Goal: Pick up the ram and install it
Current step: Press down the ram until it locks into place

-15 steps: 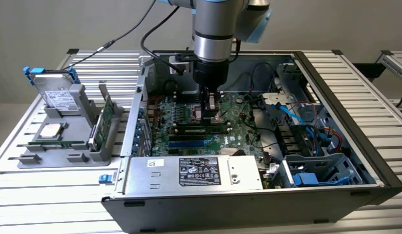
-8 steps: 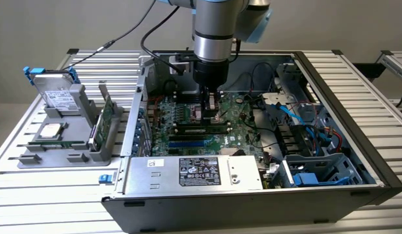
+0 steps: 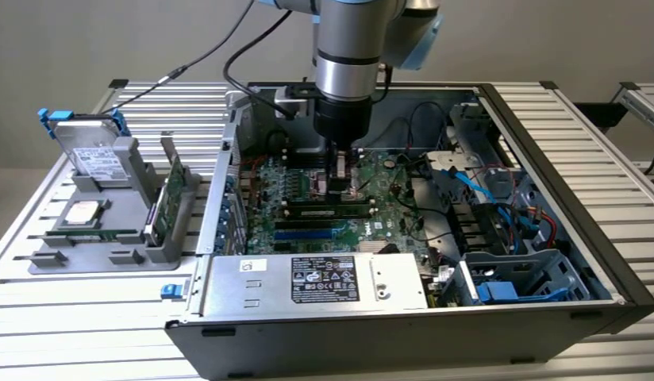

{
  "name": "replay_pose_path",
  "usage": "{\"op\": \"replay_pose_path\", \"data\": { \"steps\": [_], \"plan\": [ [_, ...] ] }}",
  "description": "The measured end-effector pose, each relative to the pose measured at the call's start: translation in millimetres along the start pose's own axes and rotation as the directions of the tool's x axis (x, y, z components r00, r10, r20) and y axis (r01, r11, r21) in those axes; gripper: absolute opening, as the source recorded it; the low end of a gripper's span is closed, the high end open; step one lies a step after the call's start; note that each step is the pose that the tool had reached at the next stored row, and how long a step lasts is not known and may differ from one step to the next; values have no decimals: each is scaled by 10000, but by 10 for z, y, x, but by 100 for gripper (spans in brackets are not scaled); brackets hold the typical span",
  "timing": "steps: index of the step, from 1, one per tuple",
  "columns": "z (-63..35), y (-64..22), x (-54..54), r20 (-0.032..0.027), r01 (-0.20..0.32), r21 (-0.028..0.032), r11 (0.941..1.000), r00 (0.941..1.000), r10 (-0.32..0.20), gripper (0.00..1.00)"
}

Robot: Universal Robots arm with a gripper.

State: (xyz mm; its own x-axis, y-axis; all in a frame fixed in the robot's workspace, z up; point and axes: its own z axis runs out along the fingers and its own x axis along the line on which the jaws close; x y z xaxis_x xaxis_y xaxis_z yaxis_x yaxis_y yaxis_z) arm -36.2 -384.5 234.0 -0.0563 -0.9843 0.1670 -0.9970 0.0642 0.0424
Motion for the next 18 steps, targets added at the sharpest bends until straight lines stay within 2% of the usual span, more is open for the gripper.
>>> {"op": "replay_pose_path", "data": {
  "steps": [7, 13, 18],
  "plan": [
    [-5, 1, 1, 35, -965, -166, 9952, 9953, 965, 10],
    [-39, 2, 7, 48, -1714, -297, 9847, 9851, 1717, 10],
    [-79, 4, 14, 54, -2301, -400, 9723, 9731, 2305, 10]
  ]
}}
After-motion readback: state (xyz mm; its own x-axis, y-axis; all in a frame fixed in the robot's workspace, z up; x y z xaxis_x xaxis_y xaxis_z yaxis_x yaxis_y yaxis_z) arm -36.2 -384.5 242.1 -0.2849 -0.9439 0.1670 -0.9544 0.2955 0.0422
